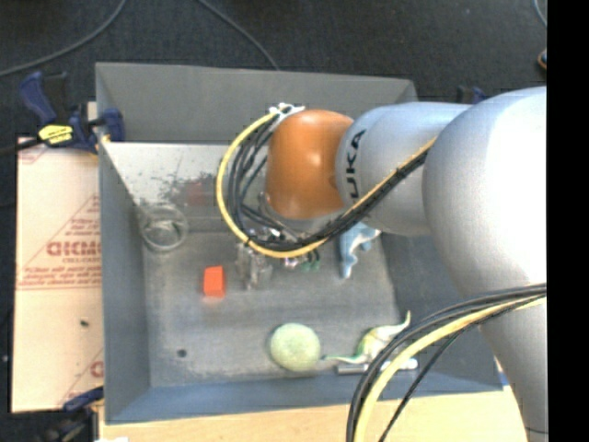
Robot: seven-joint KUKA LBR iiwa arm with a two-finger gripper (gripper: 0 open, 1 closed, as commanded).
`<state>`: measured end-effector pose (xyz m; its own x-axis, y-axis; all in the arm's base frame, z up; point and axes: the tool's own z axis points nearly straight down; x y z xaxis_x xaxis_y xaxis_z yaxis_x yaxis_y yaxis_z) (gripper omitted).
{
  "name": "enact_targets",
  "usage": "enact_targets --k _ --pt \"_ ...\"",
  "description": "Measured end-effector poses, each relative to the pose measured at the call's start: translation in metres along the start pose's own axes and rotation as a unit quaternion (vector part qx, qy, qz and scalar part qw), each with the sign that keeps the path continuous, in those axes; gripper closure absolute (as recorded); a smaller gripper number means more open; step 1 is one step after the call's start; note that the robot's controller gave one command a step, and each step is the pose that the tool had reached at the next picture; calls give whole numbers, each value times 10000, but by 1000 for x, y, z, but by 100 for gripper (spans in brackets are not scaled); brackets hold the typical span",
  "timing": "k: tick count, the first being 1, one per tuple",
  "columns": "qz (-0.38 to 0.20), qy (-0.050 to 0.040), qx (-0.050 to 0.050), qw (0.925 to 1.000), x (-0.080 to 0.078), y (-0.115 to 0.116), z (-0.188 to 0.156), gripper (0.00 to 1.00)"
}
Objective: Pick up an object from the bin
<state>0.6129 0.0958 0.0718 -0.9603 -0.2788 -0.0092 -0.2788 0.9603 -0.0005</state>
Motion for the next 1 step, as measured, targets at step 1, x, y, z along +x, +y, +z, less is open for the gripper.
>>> enact_targets --k 1 --pt "-953 -22 25 9954 27 -77 -28 100"
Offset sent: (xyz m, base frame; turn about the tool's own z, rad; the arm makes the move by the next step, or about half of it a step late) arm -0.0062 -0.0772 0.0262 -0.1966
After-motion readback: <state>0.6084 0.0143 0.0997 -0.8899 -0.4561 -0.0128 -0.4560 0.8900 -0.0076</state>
